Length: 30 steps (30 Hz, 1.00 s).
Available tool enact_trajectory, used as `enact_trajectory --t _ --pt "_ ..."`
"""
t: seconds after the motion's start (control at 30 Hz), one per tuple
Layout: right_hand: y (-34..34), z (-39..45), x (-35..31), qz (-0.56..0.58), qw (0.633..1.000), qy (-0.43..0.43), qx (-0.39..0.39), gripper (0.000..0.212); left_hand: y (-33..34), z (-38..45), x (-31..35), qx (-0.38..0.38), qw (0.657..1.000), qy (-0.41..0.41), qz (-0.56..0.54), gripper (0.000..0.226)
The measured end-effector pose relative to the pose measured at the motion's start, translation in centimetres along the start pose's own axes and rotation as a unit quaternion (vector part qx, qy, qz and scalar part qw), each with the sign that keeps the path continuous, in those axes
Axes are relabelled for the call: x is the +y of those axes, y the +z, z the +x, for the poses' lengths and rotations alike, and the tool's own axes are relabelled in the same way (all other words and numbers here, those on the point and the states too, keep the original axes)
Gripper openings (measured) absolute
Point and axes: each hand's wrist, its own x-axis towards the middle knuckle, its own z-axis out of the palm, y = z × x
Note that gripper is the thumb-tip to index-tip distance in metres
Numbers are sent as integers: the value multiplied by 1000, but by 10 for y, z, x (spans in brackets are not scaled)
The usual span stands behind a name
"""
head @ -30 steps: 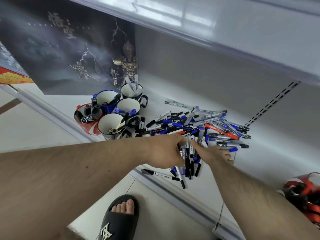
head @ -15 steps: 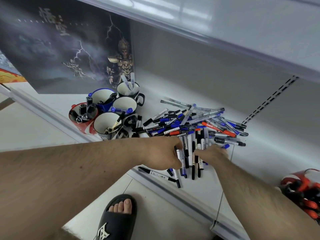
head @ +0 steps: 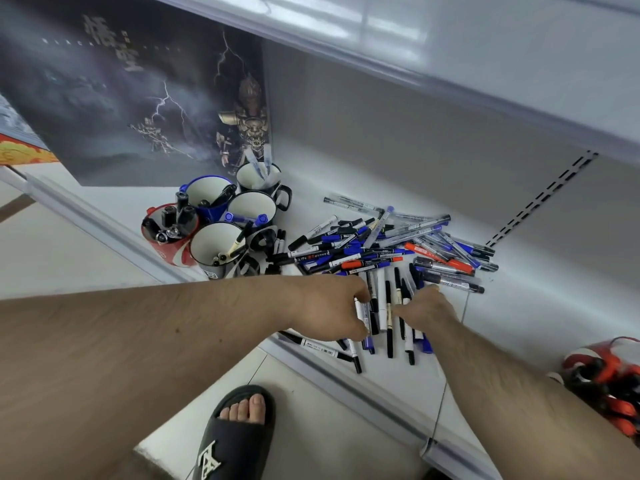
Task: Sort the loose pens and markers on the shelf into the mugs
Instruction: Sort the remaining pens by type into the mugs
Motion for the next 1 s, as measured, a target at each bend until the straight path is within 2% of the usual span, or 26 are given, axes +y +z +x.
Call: enact_trajectory --t 0.07,0.23,0.33,0.53,0.63,0.73,0.87,0.93,1.0 --pt "4 -4 0 -4 1000 -16 4 72 -1 1 -1 3 1000 -3 -1 56" --pt "13 -24 6 -75 995 -49 33 50 -1 2 3 3 1000 1 11 56" --pt "19 -28 15 -96 992 -64 49 46 0 4 5 8 1000 8 24 56" --pt "11 -31 31 -68 996 -57 -19 50 2 3 3 -12 999 10 39 57" --pt "-4 -33 36 53 994 -3 -91 41 0 0 1 -17 999 5 42 56" --pt "-29 -44 36 204 972 31 -115 29 -1 -1 -1 -11 999 -2 30 54" --pt "-62 -89 15 331 935 -39 -123 47 9 -3 4 -35 992 -26 -119 62" --pt "-77 -119 3 402 900 -83 -147 40 15 -8 14 -42 979 -24 -198 53" --pt "-89 -154 -10 479 850 -110 -188 31 19 -13 27 -53 957 -8 -285 39"
